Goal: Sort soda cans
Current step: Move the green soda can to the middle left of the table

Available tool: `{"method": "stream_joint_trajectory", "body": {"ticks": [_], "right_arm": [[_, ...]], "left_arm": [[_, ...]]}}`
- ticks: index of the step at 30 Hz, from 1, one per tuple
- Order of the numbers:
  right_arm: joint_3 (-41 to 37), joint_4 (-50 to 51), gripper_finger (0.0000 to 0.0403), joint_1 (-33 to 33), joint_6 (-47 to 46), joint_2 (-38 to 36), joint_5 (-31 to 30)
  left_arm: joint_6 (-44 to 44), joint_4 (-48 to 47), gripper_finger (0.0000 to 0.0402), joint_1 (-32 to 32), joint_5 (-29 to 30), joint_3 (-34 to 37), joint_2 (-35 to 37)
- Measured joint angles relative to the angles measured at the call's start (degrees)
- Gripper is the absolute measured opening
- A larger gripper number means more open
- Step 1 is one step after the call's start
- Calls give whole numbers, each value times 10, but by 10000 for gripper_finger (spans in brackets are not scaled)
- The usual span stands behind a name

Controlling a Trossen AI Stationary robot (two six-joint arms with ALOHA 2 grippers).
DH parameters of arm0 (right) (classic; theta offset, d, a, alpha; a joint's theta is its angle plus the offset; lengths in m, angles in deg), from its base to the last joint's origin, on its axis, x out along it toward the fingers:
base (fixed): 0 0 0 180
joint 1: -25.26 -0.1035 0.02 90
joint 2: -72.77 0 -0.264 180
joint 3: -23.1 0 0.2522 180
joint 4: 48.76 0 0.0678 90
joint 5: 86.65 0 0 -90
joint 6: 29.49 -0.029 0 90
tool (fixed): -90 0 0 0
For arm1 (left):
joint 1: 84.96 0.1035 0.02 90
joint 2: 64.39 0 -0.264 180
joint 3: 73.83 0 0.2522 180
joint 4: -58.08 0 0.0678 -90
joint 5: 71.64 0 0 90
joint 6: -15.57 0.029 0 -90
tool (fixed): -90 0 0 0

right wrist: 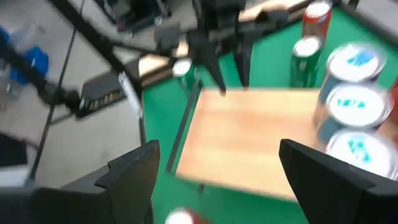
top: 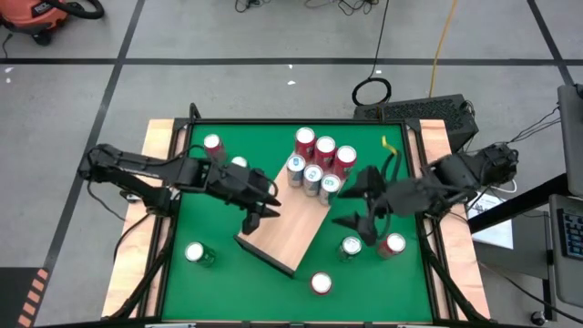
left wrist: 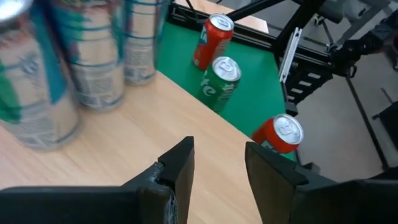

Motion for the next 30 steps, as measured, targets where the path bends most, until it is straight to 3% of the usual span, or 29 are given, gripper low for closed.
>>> {"method": "stream_joint_trajectory", "body": {"ticks": [14,19,30], "right_arm": [[0,244,322,-130,-143,21,8],[-9,244,322,-151,-151,47,-34],[-139,160,322,-138,-208,33,13]], "left_arm": [[-70,2,143,-73,110,0,0],[-70,1,143,-74,116,0,0],[-55,0,143,-75,105,-1,5]]}}
